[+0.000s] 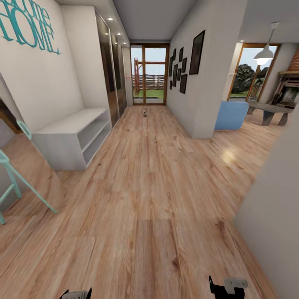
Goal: Pick up the two gym shoes and the two sandals from the corridor floor and place them onto the hallstand (shoe rack) in the corridor, making sure they are on the rack and not on the floor. Arrange them so the two gym shoes are next to each other and the two sandals are next to each other.
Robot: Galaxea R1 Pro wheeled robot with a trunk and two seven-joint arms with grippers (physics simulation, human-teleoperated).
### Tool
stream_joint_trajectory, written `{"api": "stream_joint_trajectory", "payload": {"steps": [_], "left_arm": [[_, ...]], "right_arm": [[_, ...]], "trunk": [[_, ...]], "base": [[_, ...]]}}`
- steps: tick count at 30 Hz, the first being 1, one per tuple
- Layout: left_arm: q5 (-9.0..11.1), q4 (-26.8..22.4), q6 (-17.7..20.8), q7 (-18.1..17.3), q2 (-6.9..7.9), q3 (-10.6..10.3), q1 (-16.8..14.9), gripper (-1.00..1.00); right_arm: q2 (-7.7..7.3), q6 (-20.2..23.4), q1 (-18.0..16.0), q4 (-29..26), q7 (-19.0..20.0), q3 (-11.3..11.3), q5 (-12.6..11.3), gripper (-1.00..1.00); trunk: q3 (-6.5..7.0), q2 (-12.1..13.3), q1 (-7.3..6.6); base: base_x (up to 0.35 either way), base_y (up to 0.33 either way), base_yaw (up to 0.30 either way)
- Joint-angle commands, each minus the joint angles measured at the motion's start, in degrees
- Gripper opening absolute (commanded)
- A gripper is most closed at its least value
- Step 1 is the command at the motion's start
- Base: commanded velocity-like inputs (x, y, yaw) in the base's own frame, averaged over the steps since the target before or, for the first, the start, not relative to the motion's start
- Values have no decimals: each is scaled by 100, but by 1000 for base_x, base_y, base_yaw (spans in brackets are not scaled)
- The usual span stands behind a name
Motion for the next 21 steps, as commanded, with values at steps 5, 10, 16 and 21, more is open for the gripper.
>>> {"api": "stream_joint_trajectory", "payload": {"steps": [5, 10, 16, 21], "left_arm": [[23, 5, -9, -59, -1, 35, -4, 100], [23, 5, -9, -59, 0, 35, -4, 100], [23, 5, -9, -59, 0, 35, -4, 100], [23, 5, -9, -59, 0, 35, -4, 100]], "right_arm": [[0, -14, -4, 6, -30, -34, 62, 100], [-6, -14, -4, 6, -30, -34, 62, 100], [-7, -13, -4, 6, -30, -34, 62, 100], [-2, -14, -4, 6, -30, -34, 62, 100]], "trunk": [[-5, -2, 2], [-5, -2, 2], [-5, -2, 2], [-5, -2, 2]], "base": [[339, 0, 0], [339, 0, 0], [339, 0, 0], [339, 0, 0]]}}
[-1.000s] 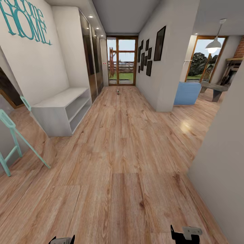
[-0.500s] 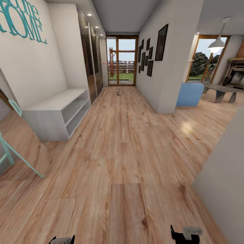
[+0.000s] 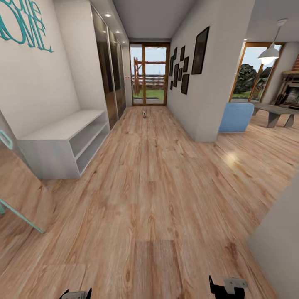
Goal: Pick up the two gym shoes and the two sandals from the corridor floor and place them onto the hallstand (shoe rack) in the corridor, making sure they are on the rack and not on the floor. Arrange them so the two gym shoes are next to each other and the two sandals are next to each other.
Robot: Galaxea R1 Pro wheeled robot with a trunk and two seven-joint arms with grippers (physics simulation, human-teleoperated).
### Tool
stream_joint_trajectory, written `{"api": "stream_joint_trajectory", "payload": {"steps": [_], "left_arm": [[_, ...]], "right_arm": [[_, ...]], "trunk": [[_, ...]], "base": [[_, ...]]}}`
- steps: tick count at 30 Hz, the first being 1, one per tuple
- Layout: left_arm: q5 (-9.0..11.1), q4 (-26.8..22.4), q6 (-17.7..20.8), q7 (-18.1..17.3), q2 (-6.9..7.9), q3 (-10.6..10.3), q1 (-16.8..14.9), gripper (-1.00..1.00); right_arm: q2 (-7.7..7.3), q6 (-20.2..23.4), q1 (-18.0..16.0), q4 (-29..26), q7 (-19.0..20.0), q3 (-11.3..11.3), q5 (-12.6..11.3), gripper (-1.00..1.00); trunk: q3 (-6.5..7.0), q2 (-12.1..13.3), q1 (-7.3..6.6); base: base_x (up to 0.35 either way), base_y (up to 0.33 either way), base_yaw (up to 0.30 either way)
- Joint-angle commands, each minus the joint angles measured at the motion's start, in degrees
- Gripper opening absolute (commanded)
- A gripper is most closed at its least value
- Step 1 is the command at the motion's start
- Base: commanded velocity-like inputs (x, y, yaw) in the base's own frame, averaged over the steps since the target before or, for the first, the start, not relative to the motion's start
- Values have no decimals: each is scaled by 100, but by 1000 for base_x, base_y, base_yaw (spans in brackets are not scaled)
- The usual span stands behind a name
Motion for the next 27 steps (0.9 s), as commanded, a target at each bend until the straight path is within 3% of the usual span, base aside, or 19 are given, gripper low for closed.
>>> {"api": "stream_joint_trajectory", "payload": {"steps": [1, 27], "left_arm": [[23, 5, -9, -59, -2, 35, -4, 100], [23, 5, -9, -59, -3, 35, -4, 100]], "right_arm": [[1, -14, -4, 6, -30, -34, 62, 100], [2, -14, -4, 6, -31, -32, 62, 100]], "trunk": [[-5, -2, 2], [-5, -2, 2]], "base": [[339, 0, 0], [338, 0, 0]]}}
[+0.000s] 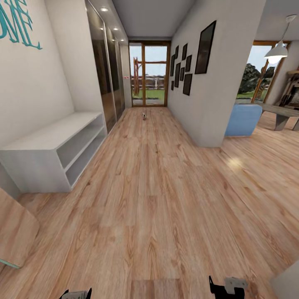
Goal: Pick up the two gym shoes and the two sandals from the corridor floor and place them onto the hallstand (shoe rack) in the corridor, making sure they are on the rack and not on the floor. Arrange them so the two gym shoes are next to each other and the two sandals are next to each other.
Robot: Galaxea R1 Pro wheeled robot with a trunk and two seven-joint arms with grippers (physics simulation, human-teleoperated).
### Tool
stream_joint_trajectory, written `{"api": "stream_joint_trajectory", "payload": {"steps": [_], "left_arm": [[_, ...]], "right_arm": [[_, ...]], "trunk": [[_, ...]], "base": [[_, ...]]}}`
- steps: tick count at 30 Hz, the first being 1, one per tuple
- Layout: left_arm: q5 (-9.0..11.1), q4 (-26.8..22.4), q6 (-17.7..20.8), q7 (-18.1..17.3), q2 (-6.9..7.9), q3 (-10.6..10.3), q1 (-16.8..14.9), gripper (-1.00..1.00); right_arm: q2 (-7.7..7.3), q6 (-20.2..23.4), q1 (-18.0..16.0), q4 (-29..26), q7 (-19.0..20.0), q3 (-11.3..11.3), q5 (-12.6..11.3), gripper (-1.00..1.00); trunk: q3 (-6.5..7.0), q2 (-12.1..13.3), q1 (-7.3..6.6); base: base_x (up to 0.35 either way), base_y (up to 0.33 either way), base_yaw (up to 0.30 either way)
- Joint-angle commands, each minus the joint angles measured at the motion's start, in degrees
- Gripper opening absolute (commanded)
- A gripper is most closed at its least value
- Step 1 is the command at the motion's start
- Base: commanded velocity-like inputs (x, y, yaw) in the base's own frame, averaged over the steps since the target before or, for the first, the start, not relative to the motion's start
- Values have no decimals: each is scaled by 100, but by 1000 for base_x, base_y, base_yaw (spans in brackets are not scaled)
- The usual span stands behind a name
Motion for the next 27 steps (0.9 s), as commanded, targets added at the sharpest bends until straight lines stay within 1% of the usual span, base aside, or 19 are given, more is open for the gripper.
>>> {"api": "stream_joint_trajectory", "payload": {"steps": [1, 27], "left_arm": [[23, 5, -9, -59, -2, 35, -4, 100], [23, 6, -9, -59, -2, 35, -4, 100]], "right_arm": [[0, -14, -4, 6, -30, -34, 62, 100], [0, -15, -4, 6, -29, -32, 62, 100]], "trunk": [[-5, -2, 2], [-5, -2, 2]], "base": [[339, 0, 0], [339, 0, 0]]}}
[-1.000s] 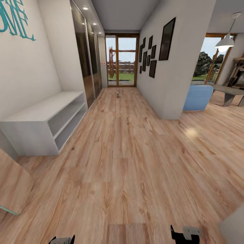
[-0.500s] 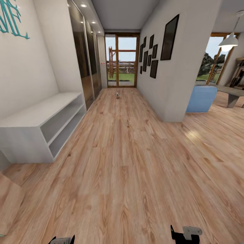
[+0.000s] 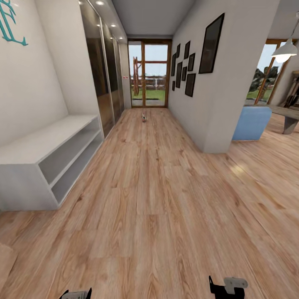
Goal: Pick up the two gym shoes and the two sandals from the corridor floor and place them onto the hallstand (shoe rack) in the corridor, making sure they are on the rack and not on the floor. Arrange them so the two gym shoes are next to each other and the two sandals are next to each other.
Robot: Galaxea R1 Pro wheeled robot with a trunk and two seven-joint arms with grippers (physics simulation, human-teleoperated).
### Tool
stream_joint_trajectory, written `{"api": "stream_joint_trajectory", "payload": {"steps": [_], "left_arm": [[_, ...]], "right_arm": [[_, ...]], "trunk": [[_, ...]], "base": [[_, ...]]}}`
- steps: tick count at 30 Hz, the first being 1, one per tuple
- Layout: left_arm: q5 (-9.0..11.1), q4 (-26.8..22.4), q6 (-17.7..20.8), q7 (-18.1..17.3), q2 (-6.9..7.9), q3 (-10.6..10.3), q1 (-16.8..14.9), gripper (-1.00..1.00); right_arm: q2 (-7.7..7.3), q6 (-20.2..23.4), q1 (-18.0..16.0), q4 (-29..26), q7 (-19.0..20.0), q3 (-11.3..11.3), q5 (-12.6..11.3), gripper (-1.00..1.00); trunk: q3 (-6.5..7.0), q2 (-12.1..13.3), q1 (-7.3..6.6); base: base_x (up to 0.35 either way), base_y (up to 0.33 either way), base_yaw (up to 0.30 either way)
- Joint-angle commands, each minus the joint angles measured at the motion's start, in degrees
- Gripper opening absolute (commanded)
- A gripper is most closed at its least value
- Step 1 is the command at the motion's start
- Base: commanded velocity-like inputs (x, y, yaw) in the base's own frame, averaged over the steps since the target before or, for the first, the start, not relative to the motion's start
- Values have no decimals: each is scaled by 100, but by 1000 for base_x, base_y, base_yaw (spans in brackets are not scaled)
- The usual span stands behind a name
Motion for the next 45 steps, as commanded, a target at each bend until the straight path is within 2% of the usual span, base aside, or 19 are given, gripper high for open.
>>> {"api": "stream_joint_trajectory", "payload": {"steps": [1, 45], "left_arm": [[23, 4, -9, -59, -2, 35, -4, 100], [23, 4, -9, -59, -2, 35, -4, 100]], "right_arm": [[0, -14, -4, 6, -30, -35, 62, 100], [0, -14, -4, 6, -32, -33, 63, 100]], "trunk": [[-5, -2, 2], [-5, -2, 2]], "base": [[339, 0, 0], [339, 0, 0]]}}
